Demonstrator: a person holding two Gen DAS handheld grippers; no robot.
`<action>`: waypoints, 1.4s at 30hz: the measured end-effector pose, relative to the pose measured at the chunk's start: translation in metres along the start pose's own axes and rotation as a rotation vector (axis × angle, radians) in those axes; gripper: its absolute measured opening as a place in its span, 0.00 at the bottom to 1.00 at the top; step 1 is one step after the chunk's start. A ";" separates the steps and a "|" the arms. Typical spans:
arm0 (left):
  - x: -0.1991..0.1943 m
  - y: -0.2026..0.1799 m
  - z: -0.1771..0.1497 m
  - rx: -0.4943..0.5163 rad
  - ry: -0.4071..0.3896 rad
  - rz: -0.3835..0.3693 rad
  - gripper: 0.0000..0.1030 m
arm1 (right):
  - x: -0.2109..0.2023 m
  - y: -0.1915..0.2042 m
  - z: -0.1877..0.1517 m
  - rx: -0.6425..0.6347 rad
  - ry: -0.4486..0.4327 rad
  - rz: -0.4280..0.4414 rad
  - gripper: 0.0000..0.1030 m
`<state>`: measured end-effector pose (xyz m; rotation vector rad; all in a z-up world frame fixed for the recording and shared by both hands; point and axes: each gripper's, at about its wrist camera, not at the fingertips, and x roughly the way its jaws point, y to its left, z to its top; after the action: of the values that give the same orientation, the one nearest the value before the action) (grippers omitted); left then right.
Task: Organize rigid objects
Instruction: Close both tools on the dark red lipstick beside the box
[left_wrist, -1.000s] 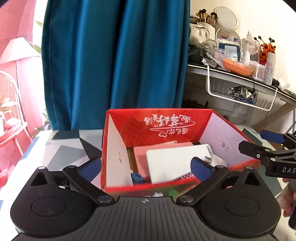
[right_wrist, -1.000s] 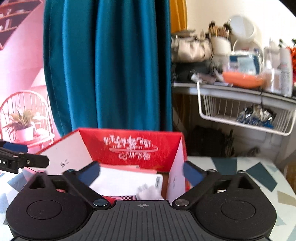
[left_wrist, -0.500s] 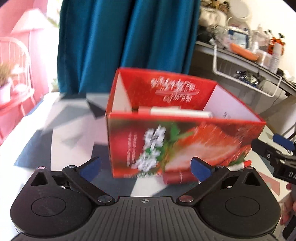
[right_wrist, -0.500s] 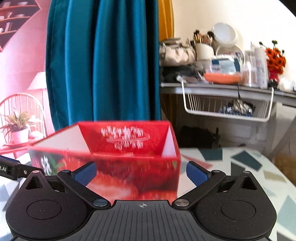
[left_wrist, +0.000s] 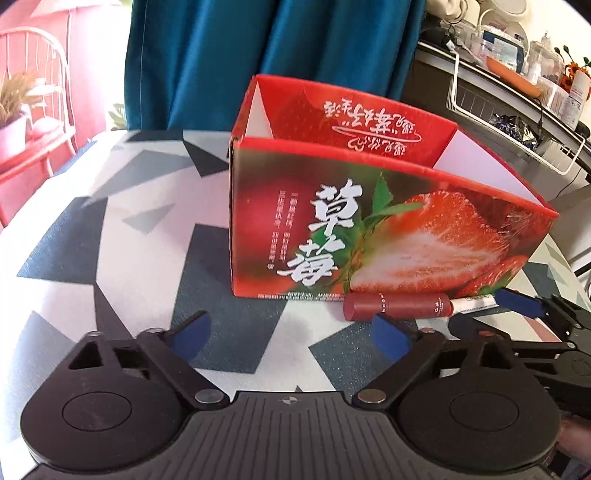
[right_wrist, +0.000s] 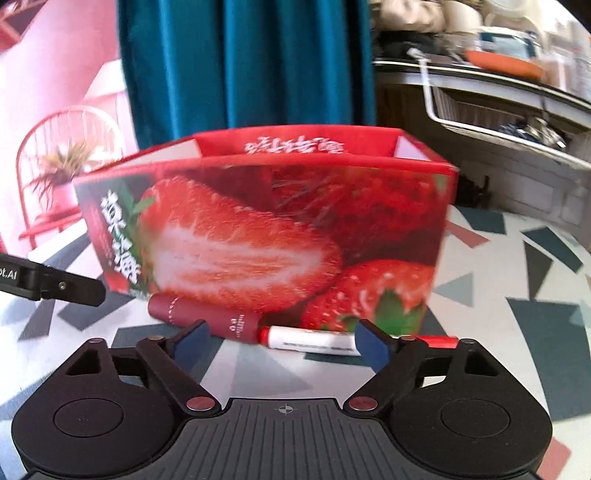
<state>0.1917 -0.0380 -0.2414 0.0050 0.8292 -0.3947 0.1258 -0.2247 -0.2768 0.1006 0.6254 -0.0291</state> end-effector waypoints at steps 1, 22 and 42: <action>0.002 0.001 0.000 -0.007 0.005 -0.002 0.87 | 0.002 0.003 0.001 -0.009 0.001 0.010 0.75; 0.027 -0.010 0.010 -0.013 0.032 -0.180 0.49 | 0.021 0.030 -0.001 -0.139 0.000 0.112 0.53; 0.055 -0.020 0.012 -0.029 0.068 -0.229 0.38 | 0.027 0.015 0.000 -0.060 0.029 0.144 0.37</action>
<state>0.2264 -0.0771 -0.2701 -0.1046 0.9055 -0.6010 0.1487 -0.2093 -0.2910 0.0883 0.6461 0.1306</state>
